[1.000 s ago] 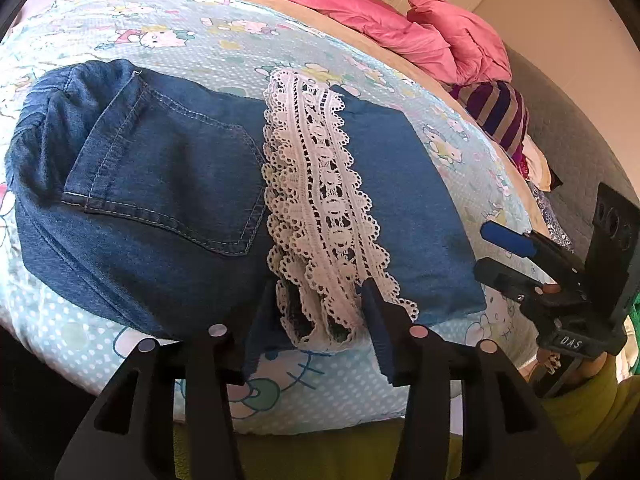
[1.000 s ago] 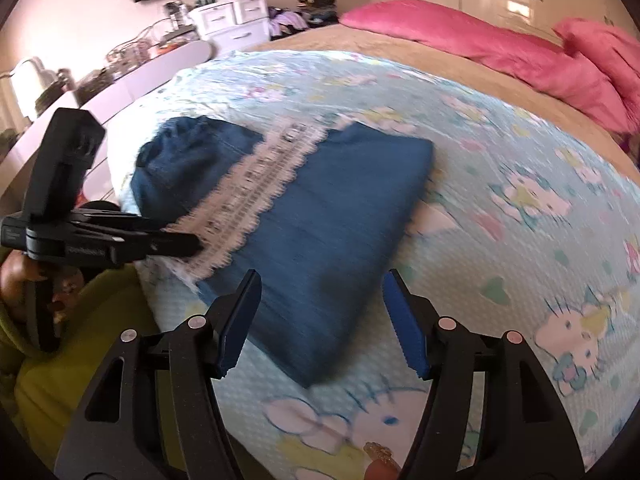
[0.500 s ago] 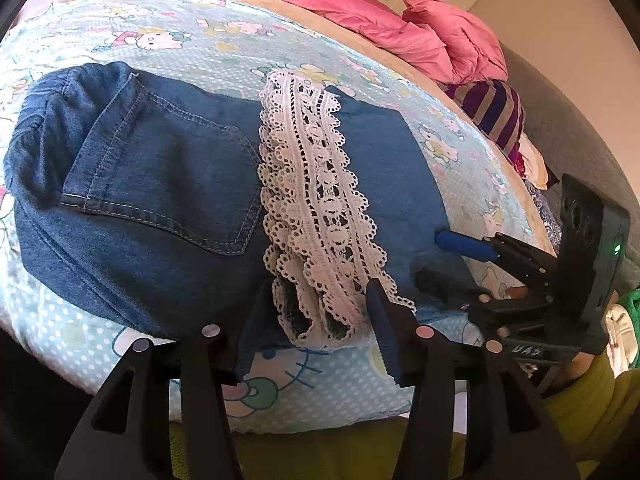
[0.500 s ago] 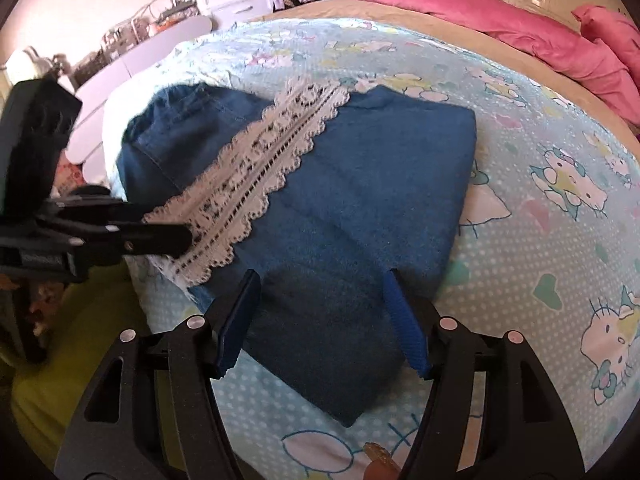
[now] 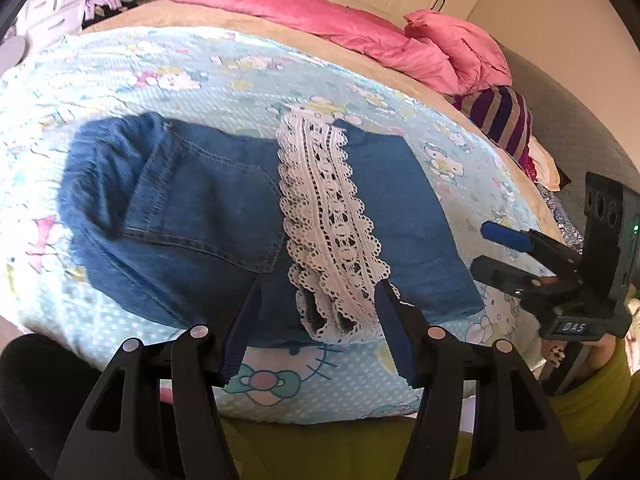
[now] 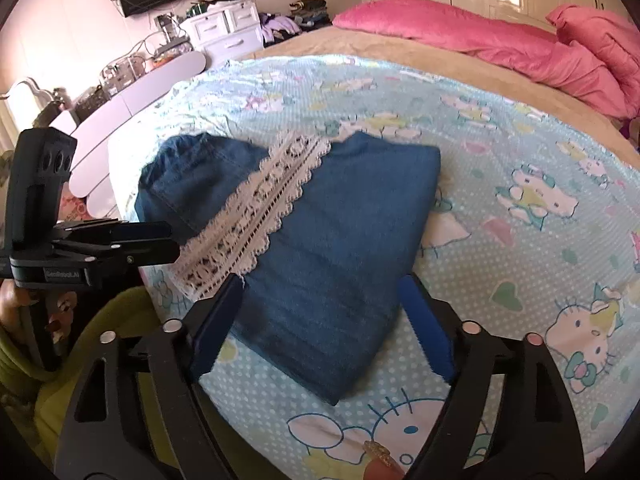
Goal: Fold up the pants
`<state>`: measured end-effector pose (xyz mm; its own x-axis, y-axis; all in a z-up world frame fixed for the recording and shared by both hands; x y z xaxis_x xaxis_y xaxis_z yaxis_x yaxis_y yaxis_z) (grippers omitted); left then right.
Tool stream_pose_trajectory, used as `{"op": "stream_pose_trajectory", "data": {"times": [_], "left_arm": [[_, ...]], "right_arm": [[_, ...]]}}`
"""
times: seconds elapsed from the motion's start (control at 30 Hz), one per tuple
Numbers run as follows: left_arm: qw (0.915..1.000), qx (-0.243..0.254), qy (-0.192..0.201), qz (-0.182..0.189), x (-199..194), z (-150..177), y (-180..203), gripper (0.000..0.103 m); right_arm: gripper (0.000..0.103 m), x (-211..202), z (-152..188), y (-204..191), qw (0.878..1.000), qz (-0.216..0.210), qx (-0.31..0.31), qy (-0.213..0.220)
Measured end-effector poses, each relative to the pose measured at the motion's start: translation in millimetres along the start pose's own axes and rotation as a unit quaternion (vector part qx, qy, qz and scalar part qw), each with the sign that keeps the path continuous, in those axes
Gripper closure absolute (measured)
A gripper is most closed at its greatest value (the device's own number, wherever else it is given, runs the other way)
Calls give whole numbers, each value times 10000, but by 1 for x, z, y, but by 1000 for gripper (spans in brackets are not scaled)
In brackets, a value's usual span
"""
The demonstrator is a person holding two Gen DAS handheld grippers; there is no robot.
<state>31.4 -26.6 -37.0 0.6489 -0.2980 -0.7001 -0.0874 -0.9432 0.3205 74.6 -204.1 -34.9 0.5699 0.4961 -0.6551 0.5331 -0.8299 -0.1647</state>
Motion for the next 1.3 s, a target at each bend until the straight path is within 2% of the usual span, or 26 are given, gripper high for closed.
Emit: {"op": "stream_pose_trajectory", "data": {"times": [0.03,0.07,0.2,0.27,0.43,0.47,0.5,0.77,0.97,1.3], "left_arm": [[10000,9,18,-27,-2,-1,-1,39],[10000,21,47,-73,-4,-2,-2,26],[9996,34,154,-232,-15,-3,-9,23],[9993,10,208,-310,-19,-4,-14,16],[9983,-46,336,-475,-29,-9,-27,15],[9980,-49,355,-516,-30,-10,-29,8],[9977,-52,373,-557,-31,-11,-31,7],[9963,-190,454,-705,-40,-14,-52,7],[9948,-254,454,-876,-41,-15,-70,7],[9905,-855,534,-933,-32,-17,-114,7]], "right_arm": [[21,-2,-2,-1,10000,0,-5,29],[20,-4,-5,-3,10000,-11,-22,66],[16,-6,-14,-11,9998,-17,-107,170],[14,-6,-19,-15,9997,-15,-164,195],[12,-5,-30,-27,9992,-22,-308,261],[12,-5,-32,-30,9991,-32,-332,274],[11,-4,-35,-32,9990,-20,-350,290],[9,15,-49,-43,9993,-118,-269,224],[9,35,-70,-58,9987,-163,-436,209],[9,85,-114,-110,9896,-462,-1366,13]]}}
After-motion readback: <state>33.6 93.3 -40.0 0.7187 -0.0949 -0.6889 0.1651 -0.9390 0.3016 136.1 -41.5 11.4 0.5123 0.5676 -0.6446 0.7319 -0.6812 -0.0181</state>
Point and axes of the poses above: each gripper's, at about its wrist camera, not at the fingertips, and x roughly the way its jaws point, y to its right, z to its underside, the point moved 5 cm from there along x, roughly the way its jaws point, and after that the axes turned 6 degrees about y, right-handed, at the moved point
